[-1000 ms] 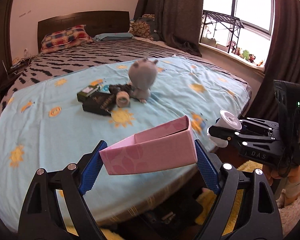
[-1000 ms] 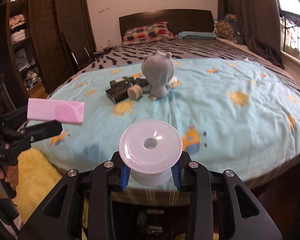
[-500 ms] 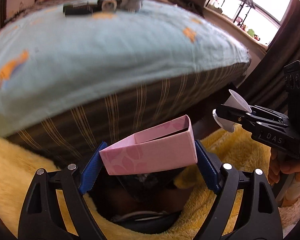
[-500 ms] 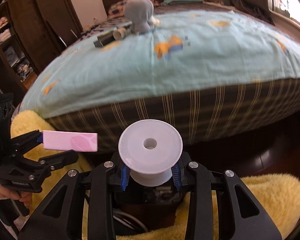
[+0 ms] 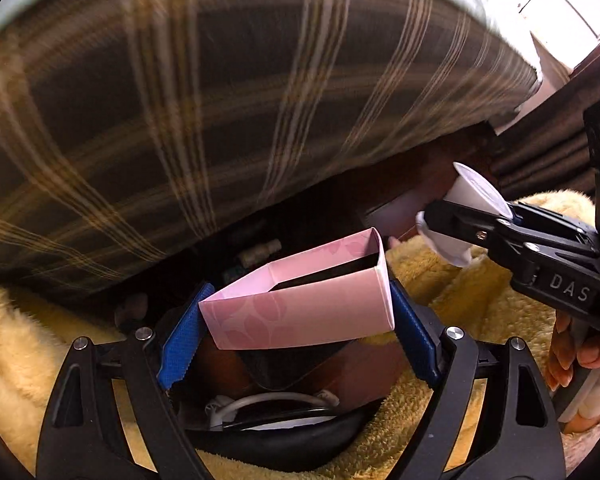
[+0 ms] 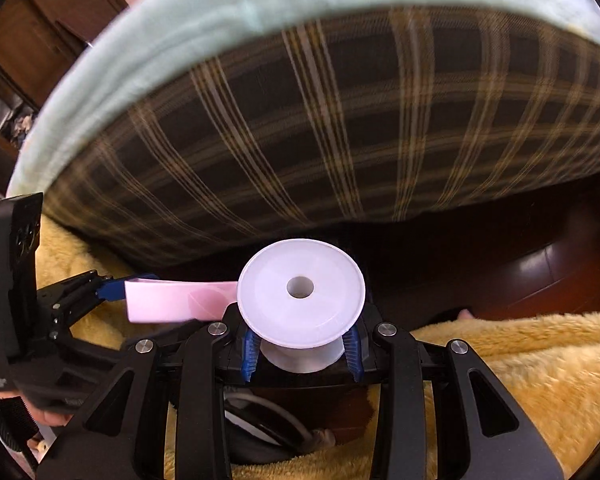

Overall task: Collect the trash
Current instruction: 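Lower both tools below the bed edge and release items into the bin, then raise both open tools back over the bed items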

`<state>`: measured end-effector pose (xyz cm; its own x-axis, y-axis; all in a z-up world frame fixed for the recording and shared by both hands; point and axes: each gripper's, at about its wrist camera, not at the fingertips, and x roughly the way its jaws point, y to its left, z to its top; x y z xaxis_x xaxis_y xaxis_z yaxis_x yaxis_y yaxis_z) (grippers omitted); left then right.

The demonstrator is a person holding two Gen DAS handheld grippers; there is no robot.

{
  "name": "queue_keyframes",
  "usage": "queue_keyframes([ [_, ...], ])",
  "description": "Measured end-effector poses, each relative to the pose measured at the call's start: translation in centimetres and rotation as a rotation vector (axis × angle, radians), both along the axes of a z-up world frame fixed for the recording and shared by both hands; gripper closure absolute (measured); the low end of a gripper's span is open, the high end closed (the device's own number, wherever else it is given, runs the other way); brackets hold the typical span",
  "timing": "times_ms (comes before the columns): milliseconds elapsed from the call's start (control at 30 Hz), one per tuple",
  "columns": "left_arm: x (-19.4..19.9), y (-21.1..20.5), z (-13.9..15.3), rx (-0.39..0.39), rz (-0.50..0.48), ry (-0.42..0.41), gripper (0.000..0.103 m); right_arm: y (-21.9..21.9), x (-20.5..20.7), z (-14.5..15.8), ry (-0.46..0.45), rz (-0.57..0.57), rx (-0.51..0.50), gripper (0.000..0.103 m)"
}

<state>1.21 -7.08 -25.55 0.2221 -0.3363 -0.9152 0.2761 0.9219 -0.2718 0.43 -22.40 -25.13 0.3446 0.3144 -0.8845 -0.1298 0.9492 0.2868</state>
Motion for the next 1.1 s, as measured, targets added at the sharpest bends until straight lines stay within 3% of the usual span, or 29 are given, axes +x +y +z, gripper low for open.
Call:
queue_keyframes([
  [500, 0.6, -0.4, -2.1, 0.018, -0.002, 0.045, 0.021, 1.4, 1.8, -1.5, 0.041, 0.01, 0.01, 0.067],
  [567, 0.6, -0.3, -2.3, 0.017, -0.001, 0.044, 0.017, 1.4, 1.9, -1.4, 0.042, 0.007, 0.01, 0.06],
  [600, 0.6, -0.3, -2.2, 0.017, 0.0, 0.042, 0.016, 1.3, 2.0, -1.4, 0.04, 0.003, 0.012, 0.049],
  [633, 0.6, -0.3, -2.1, 0.018, 0.001, 0.041, 0.014, 1.2, 2.0, -1.3, 0.037, 0.0, 0.015, 0.045],
  [700, 0.5, -0.2, -1.9, 0.022, 0.003, 0.036, 0.013, 1.0, 2.2, -1.0, 0.032, -0.006, 0.015, 0.045],
  [900, -0.1, -0.1, -0.2, 0.035, 0.0, -0.017, 0.01, 0.2, 2.5, 0.7, -0.005, -0.026, 0.005, 0.039],
  [1100, -0.7, 0.4, 3.9, 0.071, -0.002, -0.149, 0.01, -1.7, 1.9, 4.6, -0.105, -0.056, 0.013, 0.03],
])
